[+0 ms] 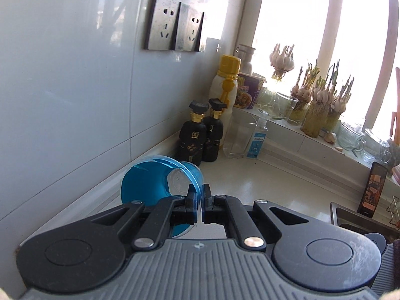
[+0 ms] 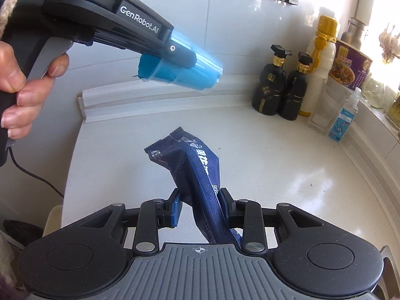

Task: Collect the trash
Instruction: 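Carry the blue cup and snack bag down over the cream bin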

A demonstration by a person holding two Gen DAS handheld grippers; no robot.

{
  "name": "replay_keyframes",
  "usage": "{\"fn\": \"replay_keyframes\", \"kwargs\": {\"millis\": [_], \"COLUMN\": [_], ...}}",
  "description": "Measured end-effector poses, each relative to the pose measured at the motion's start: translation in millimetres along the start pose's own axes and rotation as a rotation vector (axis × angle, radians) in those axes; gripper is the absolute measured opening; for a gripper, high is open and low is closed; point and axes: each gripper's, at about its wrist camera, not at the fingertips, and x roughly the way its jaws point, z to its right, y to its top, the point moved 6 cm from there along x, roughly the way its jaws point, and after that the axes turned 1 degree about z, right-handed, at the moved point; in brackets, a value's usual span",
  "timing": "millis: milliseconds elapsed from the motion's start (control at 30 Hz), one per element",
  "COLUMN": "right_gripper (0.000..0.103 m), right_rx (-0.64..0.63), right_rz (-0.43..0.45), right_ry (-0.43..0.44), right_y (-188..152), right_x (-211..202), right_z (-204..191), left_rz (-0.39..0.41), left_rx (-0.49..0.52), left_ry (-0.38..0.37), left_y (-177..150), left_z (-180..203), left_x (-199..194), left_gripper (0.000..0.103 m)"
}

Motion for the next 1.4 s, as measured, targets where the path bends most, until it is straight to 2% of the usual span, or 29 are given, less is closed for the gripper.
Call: {"fn": "replay_keyframes", "kwargs": {"millis": [333, 733, 1033, 1267, 1400], "right_gripper": [0.031, 0.031, 0.031, 0.031, 0.031], "right_rx": [-0.037, -0.115, -0.140, -0.115, -0.088], "right_rz": [-0.024, -0.060, -0.143, -0.253, -0.333], "right_ry": [0.050, 0.111, 0.153, 0.185, 0.190], "right_y": [7.5, 17.6, 8.3, -16.5, -39.9], "right_x": [-6.5, 0.2, 15.3, 39.9, 60.6], "right_z": [-62.5, -139.3, -204.7, -241.3, -262.2], "left_rz": [-0.011, -0.032, -0.100, -0.168, -0.231], "left_rx": [-0.007, -0.114, -0.219, -0.267, -0.283], "left_ry": [0.078, 0.170, 0.269, 0.303, 0.310], "left_y": [-26.6, -75.1, -133.0, -181.3, -216.2], "left_z": [-46.3, -112.3, -169.2, -189.6, -194.1], "left_x": [-54.5, -111.0, -131.0, -134.3, -122.4], "left_gripper": [0.003, 0.003, 0.003, 0.003, 0.003]}}
